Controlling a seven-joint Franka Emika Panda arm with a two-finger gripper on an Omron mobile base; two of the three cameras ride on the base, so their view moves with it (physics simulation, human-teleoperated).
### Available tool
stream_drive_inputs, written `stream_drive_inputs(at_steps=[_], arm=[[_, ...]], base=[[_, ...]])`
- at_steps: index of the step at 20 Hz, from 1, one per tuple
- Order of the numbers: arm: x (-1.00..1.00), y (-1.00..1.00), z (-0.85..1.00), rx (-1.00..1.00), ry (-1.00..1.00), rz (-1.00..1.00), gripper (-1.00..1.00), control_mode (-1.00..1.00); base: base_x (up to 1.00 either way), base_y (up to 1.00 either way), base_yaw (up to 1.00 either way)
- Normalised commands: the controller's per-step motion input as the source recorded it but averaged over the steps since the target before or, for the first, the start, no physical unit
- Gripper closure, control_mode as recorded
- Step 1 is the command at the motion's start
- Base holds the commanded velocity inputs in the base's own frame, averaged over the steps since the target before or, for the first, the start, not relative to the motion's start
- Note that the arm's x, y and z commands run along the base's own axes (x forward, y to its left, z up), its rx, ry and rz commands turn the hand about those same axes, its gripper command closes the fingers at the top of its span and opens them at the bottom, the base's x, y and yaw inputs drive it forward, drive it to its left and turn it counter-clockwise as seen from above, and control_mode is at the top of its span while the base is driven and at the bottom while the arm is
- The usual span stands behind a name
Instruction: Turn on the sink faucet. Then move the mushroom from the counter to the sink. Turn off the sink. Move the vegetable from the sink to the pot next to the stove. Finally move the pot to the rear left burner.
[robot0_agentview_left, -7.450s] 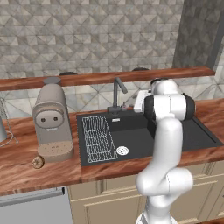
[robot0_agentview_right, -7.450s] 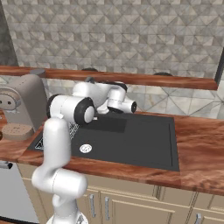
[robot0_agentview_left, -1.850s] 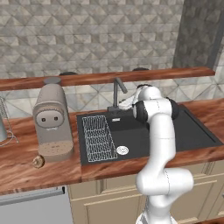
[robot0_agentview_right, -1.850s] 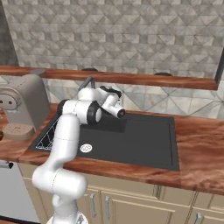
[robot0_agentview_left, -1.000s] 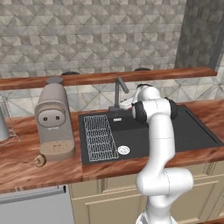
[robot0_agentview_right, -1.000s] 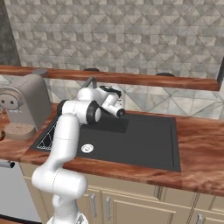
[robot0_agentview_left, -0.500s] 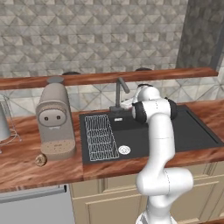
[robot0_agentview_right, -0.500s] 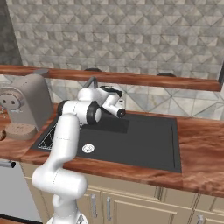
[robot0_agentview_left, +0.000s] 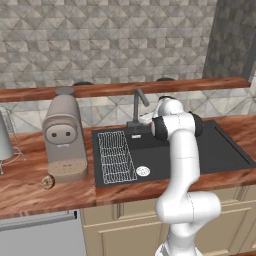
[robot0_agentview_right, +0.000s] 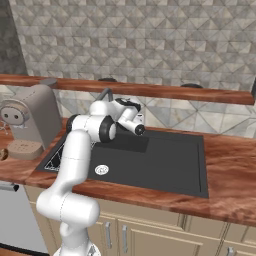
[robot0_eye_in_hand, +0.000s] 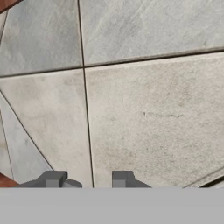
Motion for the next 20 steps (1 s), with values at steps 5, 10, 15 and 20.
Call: stream_drive_inputs(at_steps=[5,10,15,20], arm=[[-0.17,-1.0,-0.63,0.03,0.0,-0.02,1.0,-1.0],[-0.33,-0.95,-0.57,0.04,0.0,-0.04,1.0,-1.0],[-0.25,-0.91,-0.61,0.04,0.0,-0.03,1.0,-1.0],[-0.2,-0.92,-0.55,0.03,0.0,-0.04,1.0,-1.0]], base=[[0.0,0.0,0.0],[0.0,0.0,0.0],[0.0,0.0,0.0],[0.0,0.0,0.0]])
